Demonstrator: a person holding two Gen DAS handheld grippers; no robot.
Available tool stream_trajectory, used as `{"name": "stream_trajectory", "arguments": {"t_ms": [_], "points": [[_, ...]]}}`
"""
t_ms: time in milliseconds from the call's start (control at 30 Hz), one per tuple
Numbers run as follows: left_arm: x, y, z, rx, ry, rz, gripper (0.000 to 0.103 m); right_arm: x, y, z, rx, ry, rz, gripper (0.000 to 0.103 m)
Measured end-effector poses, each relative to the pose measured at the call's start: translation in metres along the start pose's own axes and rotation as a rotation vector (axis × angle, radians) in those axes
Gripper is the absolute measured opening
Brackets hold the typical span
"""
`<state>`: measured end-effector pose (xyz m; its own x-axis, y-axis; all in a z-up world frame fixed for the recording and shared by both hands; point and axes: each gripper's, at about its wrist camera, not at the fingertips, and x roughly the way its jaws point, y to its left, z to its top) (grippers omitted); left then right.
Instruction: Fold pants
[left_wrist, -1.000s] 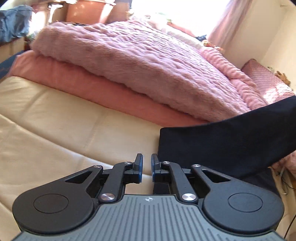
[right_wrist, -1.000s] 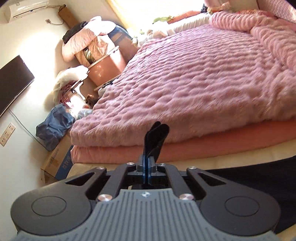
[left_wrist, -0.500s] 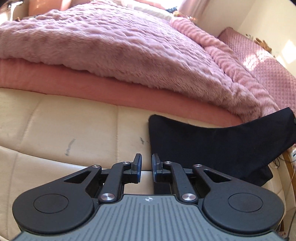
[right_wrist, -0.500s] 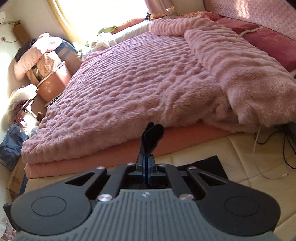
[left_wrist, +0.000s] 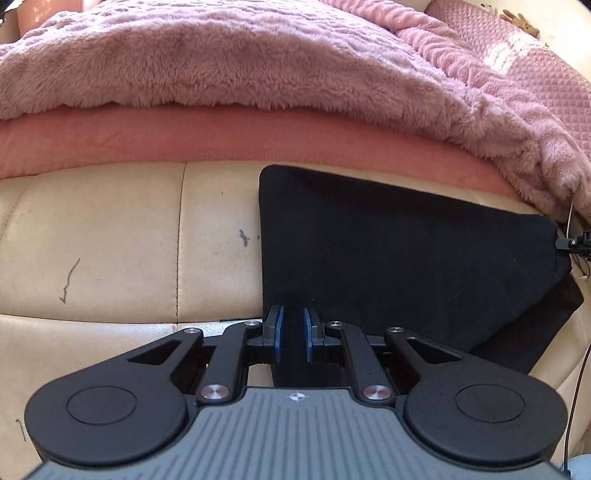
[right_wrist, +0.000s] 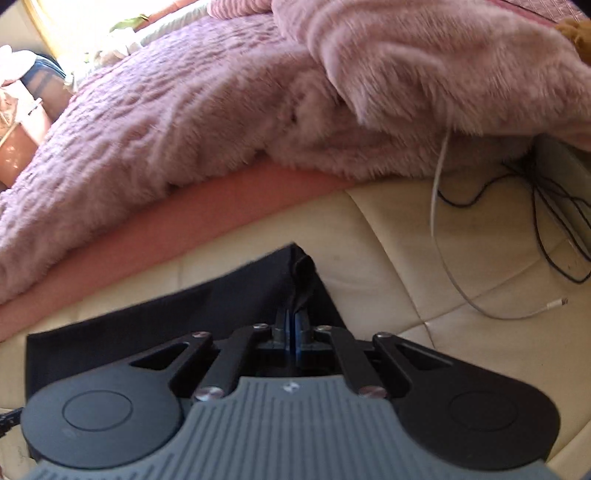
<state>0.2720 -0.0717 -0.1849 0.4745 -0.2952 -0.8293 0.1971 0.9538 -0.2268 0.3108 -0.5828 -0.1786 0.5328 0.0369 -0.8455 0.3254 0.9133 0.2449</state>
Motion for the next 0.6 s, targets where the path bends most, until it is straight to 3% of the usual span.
{"name": "stream_trajectory", "arguments": {"t_ms": [200, 300, 467, 533, 600], "points": [[0.002, 0.004, 0.000, 0.005, 0.004, 0.010, 0.012, 0.011, 0.003, -0.007, -0.054, -0.028, -0.065, 0.000], [-0.001, 0.004, 0.006, 0.010, -0.014, 0.007, 0.012, 0.002, 0.012, -0.007, -0.101, -0.065, -0.151, 0.000], [0.000, 0.010, 0.038, 0.011, -0.069, -0.020, 0.012, -0.024, 0.028, -0.001, -0.135, -0.168, -0.047, 0.000], [0.011, 0.012, 0.053, 0.000, -0.073, -0.059, 0.012, -0.020, 0.043, 0.000, -0.191, -0.176, -0.014, 0.000], [0.026, 0.012, 0.066, -0.008, -0.061, -0.064, 0.012, -0.006, 0.052, 0.002, -0.228, -0.155, -0.037, 0.000]]}}
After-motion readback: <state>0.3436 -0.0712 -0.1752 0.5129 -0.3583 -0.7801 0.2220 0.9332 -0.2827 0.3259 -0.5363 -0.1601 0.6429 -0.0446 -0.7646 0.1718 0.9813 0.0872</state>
